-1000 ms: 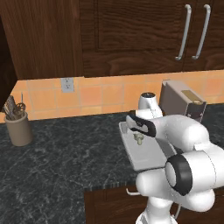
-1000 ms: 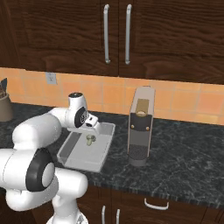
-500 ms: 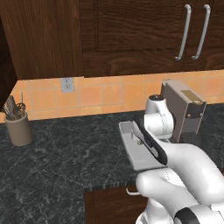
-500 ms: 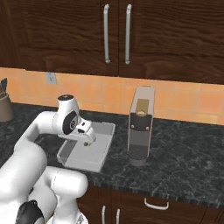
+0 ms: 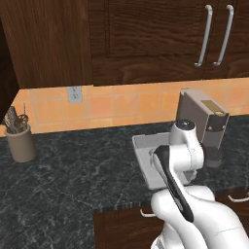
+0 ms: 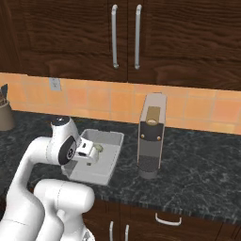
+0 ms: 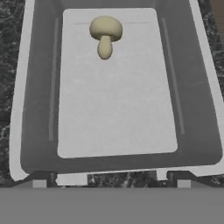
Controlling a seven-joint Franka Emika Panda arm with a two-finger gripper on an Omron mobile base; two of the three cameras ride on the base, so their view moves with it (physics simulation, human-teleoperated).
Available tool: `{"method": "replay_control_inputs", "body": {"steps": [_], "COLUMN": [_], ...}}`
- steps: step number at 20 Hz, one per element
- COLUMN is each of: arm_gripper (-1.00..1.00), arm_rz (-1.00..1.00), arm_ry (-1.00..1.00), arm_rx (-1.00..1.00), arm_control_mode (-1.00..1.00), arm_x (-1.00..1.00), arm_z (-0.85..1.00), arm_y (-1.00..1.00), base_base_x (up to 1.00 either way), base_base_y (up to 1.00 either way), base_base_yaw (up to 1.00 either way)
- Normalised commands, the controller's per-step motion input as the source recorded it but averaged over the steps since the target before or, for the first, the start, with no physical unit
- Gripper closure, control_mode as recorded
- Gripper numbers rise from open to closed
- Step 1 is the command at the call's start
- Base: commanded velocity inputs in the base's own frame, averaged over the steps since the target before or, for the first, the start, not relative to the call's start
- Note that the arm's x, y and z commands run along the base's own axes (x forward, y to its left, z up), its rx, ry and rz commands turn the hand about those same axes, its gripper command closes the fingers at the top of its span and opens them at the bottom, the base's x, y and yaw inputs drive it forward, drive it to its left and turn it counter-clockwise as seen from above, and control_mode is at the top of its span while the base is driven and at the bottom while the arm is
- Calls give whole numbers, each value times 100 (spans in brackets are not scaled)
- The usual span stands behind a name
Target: Place one mushroom and one steak in each tupperware on the nearby counter, to pack two identical lunches.
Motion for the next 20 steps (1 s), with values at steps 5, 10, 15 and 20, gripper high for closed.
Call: {"method": "replay_control_inputs", "body": {"steps": [5,10,15,20], "arm_gripper": [-100,-100,-100,-100], "arm_rz": [0,0,0,0], "arm_ry": [-4,0,0,0], "arm_rx": [0,0,0,0], "arm_control_mode": [100,100,100,100], "arm_x": [-18,0,0,0], "arm_z": [0,0,0,0], "arm_y": [0,0,0,0], "base_base_x": [-36,-87,-77,-15], "base_base_y": [-16,-86,-100,-100], "base_base_yaw": [0,-2,-19,-8]}}
